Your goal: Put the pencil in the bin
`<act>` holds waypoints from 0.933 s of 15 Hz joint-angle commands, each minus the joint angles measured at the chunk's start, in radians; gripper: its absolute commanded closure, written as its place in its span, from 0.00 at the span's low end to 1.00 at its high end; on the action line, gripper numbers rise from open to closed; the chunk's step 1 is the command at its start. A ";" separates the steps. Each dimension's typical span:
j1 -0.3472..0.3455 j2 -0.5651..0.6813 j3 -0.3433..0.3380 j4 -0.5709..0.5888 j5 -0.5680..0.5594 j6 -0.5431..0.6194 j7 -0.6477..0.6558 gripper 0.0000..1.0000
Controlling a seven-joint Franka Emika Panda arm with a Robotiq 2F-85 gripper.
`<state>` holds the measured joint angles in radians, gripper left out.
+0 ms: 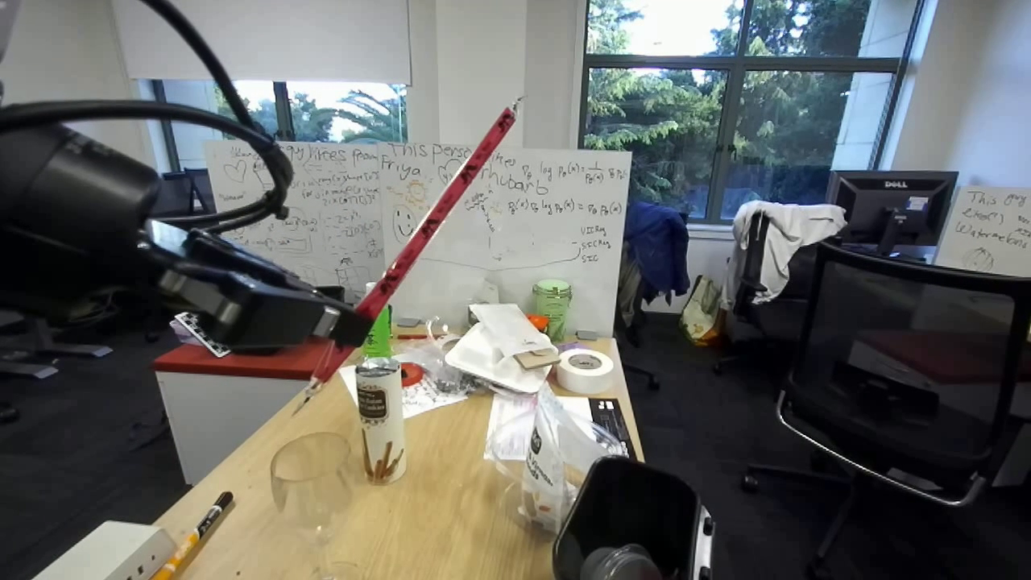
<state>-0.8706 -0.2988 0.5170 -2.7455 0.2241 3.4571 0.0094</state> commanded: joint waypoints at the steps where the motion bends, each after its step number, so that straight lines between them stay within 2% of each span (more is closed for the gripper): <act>1: 0.001 0.000 0.000 0.000 0.000 0.000 0.000 0.98; 8: 0.001 0.000 -0.002 0.000 0.000 0.000 0.000 1.00; 11: -0.079 0.023 0.084 0.018 0.053 -0.034 -0.010 1.00; 14: -0.203 0.052 0.210 0.034 0.119 -0.048 -0.019 1.00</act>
<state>-0.9566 -0.2765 0.6088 -2.7436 0.2810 3.4323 0.0092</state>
